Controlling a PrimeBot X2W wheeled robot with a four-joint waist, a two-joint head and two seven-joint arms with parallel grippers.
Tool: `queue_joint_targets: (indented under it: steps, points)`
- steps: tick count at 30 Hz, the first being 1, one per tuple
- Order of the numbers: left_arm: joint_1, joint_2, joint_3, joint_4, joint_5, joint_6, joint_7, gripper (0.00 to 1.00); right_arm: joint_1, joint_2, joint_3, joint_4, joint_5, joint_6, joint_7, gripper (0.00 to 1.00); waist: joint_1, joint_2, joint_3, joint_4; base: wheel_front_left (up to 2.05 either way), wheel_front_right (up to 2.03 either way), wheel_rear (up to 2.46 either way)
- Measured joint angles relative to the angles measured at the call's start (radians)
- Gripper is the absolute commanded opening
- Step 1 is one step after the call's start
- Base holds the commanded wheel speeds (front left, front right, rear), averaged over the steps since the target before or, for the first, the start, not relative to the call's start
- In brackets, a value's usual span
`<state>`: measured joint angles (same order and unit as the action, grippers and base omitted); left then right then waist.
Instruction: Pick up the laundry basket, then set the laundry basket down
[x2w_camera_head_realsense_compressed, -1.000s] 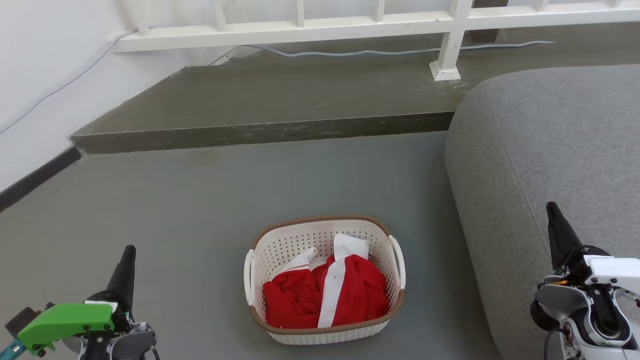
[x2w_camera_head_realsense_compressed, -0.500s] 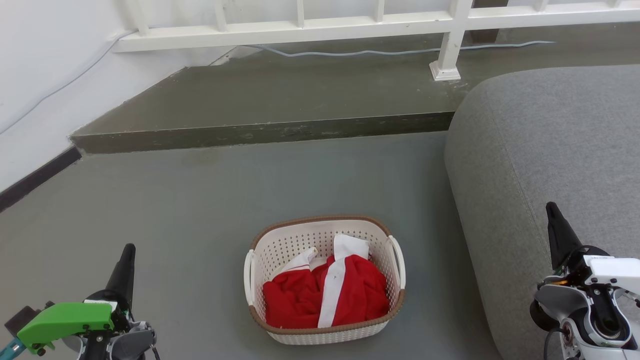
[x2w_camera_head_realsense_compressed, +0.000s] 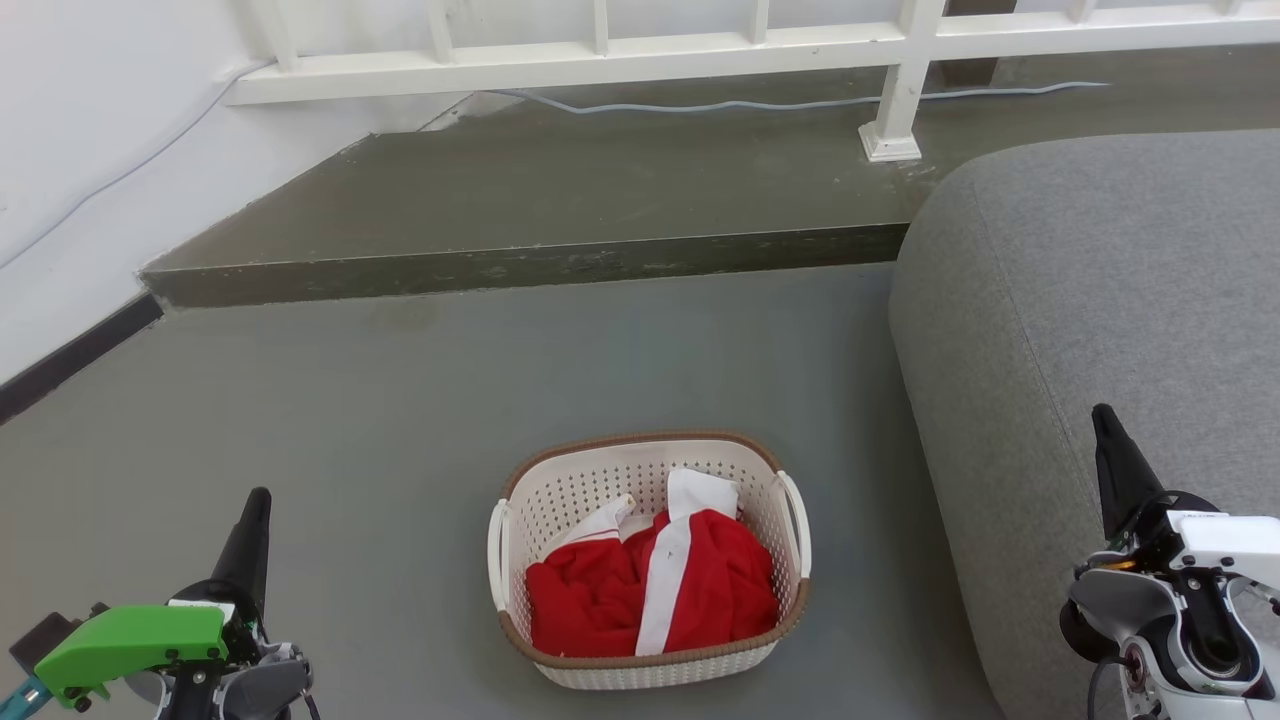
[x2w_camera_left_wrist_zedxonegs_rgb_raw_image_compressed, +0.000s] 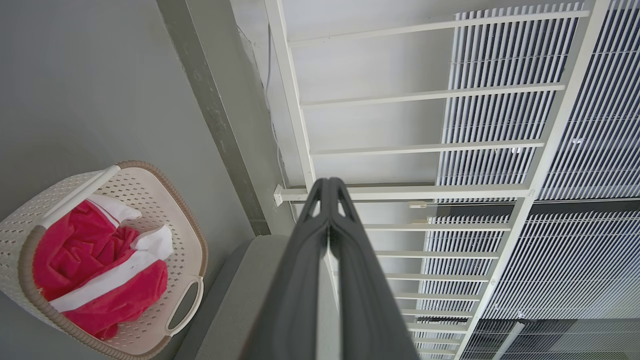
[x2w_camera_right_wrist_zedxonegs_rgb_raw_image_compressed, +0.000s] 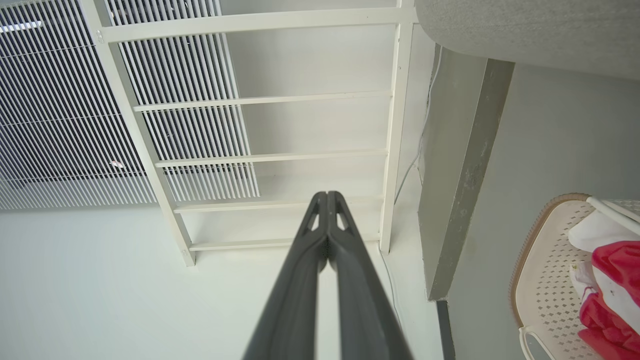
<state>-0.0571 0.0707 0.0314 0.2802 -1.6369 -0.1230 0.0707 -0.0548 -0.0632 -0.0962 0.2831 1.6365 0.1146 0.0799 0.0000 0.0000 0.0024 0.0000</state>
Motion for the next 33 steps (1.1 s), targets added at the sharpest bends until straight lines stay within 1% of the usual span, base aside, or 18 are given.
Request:
queue_joint_targets:
  steps: [33]
  points:
    - [0.0,-0.002,0.002,0.0,0.0,0.0,0.0,0.0,0.0,0.001,-0.002,-0.001,0.0,0.003,0.0,0.0,0.0,0.0,0.0,0.0,0.0,0.0,0.0]
